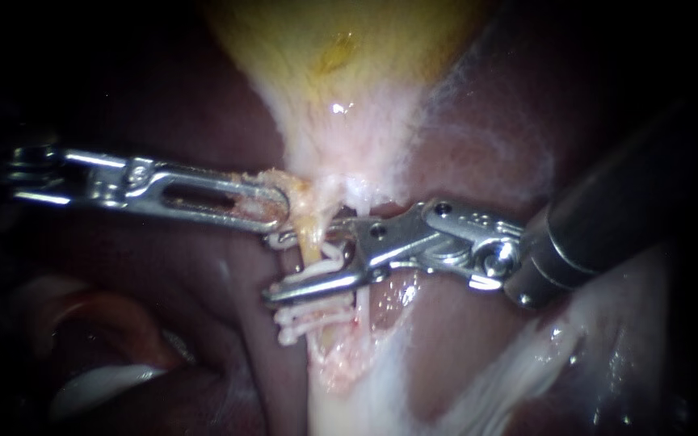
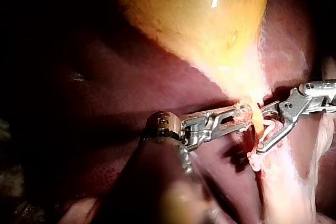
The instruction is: Clipping third clip left tube
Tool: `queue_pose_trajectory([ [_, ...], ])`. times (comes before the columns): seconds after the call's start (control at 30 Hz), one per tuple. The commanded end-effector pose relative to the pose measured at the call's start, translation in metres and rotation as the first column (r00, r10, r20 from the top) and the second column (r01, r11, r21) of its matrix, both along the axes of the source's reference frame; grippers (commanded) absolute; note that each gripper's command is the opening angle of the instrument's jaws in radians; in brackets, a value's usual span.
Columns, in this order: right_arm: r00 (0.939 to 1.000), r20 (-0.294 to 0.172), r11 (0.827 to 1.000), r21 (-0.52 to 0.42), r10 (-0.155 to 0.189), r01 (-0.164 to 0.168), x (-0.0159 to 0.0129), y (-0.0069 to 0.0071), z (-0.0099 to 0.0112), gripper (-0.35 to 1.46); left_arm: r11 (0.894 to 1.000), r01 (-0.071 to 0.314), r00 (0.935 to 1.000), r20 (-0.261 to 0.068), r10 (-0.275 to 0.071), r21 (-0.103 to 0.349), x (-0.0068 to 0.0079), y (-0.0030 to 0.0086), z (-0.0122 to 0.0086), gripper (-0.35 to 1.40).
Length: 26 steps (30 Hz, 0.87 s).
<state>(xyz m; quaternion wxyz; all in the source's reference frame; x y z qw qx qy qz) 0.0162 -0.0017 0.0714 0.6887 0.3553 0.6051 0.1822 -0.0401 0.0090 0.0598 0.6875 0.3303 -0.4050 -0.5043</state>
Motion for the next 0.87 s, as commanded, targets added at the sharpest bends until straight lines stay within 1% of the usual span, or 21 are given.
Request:
queue_pose_trajectory([
  [0.03,1.0000,0.004,1.000,0.012,-0.001,0.001,-0.0002,0.0000,0.0001,0.24,1.000,0.000,1.0000,0.000,0.000,0.000,0.0000,0.0000,0.0000,-0.35],
  [0.13,0.9999,0.013,0.999,0.052,-0.003,0.002,-0.0009,-0.0001,0.0002,-0.24,1.000,-0.003,1.0000,0.000,0.003,-0.005,0.0000,0.0000,0.0000,-0.35],
  [0.2,0.9998,0.019,0.997,0.074,-0.004,0.002,-0.0013,0.0000,0.0003,-0.35,1.000,-0.003,1.0000,0.000,0.003,-0.005,0.0000,0.0000,0.0000,-0.35],
  [0.27,0.9998,0.022,0.997,0.079,-0.002,0.000,-0.0016,0.0001,0.0005,-0.35,1.000,-0.003,1.0000,0.000,0.003,-0.005,0.0000,0.0000,0.0000,-0.35],
  [0.4,0.9992,0.037,0.997,0.071,0.017,-0.020,-0.0021,-0.0001,0.0010,-0.35,1.000,-0.003,1.0000,0.000,0.003,-0.005,0.0000,0.0000,0.0000,-0.35],
  [0.87,0.9990,0.042,0.998,0.068,0.013,-0.016,-0.0022,-0.0003,0.0014,-0.35,1.000,-0.003,1.0000,0.001,0.003,-0.005,0.0000,0.0001,0.0000,-0.35],
])
